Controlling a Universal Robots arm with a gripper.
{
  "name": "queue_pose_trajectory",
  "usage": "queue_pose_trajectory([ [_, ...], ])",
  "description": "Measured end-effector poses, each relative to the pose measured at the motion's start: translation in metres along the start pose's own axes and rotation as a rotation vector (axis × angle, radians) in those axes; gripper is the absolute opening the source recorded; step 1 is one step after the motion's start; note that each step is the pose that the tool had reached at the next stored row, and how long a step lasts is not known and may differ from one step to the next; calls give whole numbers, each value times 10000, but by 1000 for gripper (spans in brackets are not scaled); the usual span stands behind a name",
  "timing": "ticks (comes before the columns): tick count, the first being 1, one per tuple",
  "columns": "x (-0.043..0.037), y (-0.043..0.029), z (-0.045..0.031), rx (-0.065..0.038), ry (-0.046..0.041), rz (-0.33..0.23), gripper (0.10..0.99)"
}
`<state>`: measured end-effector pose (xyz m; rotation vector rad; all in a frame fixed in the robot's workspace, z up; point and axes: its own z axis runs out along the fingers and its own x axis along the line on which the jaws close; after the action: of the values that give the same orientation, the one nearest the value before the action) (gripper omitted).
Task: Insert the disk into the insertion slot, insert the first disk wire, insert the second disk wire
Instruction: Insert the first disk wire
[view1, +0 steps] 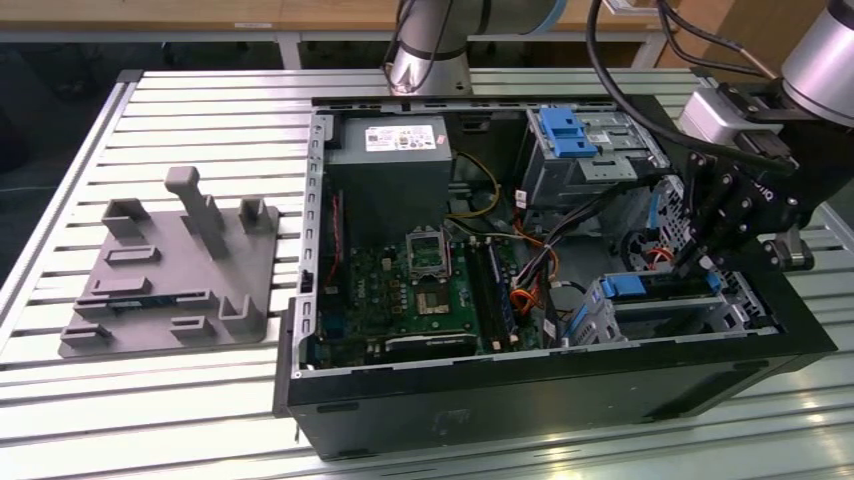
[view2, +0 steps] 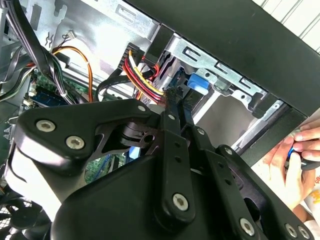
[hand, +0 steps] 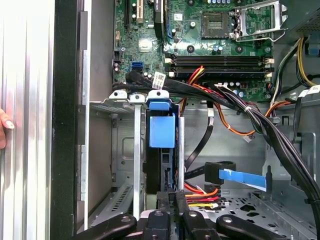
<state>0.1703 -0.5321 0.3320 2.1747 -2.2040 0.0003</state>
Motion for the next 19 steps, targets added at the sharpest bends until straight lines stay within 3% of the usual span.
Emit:
queue_pose_trajectory([
  [7, 1, 1, -35, -1, -6, 0, 169],
  [19, 1, 0, -9, -1, 23, 1, 169],
])
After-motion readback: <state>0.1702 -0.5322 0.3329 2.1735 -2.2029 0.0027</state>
